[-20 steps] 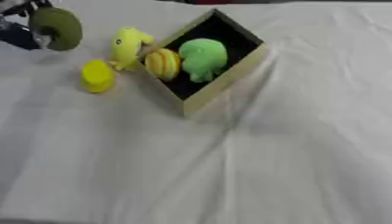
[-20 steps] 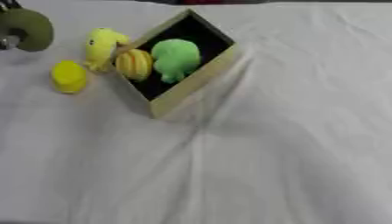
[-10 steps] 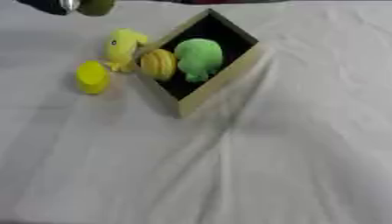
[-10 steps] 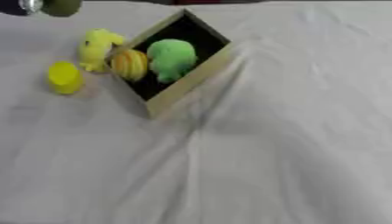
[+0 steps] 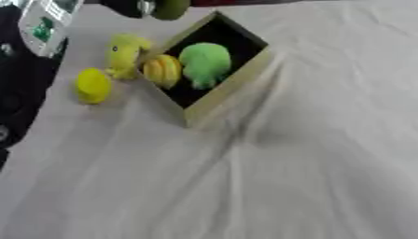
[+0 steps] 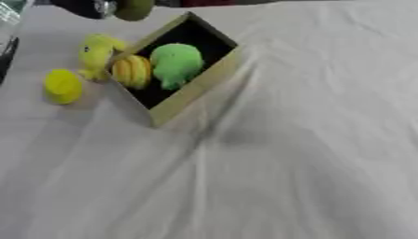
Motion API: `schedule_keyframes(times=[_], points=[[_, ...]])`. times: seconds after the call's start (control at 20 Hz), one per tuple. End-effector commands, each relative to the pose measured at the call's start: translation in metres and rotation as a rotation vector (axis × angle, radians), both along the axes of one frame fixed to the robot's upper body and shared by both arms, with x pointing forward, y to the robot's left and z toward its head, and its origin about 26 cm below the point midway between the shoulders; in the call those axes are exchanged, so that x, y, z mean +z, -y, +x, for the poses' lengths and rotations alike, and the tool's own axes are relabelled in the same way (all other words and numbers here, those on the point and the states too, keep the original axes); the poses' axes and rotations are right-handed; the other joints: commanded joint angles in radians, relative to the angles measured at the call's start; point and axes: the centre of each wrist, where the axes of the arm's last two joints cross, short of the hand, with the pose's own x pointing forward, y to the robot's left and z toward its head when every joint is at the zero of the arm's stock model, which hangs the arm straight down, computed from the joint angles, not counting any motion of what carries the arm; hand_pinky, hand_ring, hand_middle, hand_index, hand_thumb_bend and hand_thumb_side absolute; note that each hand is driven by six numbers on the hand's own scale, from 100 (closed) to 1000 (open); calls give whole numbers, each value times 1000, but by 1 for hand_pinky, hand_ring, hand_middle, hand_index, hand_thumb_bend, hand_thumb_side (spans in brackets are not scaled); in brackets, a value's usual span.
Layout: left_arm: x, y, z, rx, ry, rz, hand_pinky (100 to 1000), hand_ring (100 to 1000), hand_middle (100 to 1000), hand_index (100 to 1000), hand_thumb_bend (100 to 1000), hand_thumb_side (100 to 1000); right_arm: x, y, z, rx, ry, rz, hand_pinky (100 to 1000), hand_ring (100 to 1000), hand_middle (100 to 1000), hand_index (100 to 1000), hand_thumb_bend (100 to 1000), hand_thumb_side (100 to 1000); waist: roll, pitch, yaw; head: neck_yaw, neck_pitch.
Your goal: Pick up objects on the table and place them in the box.
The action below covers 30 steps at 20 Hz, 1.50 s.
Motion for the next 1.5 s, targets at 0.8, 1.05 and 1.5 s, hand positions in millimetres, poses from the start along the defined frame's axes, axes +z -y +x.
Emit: schedule_keyframes(times=[0.8, 1.05, 1.5], points=[[-48, 32, 30, 0, -12, 7, 797, 781, 795, 943, 449, 403, 11, -4, -2, 32, 28, -21, 910, 914, 681, 784, 100, 478, -14, -20, -8, 15, -12], [-45, 29, 29, -24, 9, 2, 817, 810, 831, 972, 555, 504, 10, -3, -3, 26, 22, -24, 911, 915, 680, 783, 100, 482, -15, -20, -3, 12, -11], [-2, 12, 8, -43, 127, -62, 817, 814, 823, 961, 512, 498, 6, -1, -4, 8, 11, -36, 911, 915, 680, 783, 100, 484, -13, -25, 12, -2, -2]])
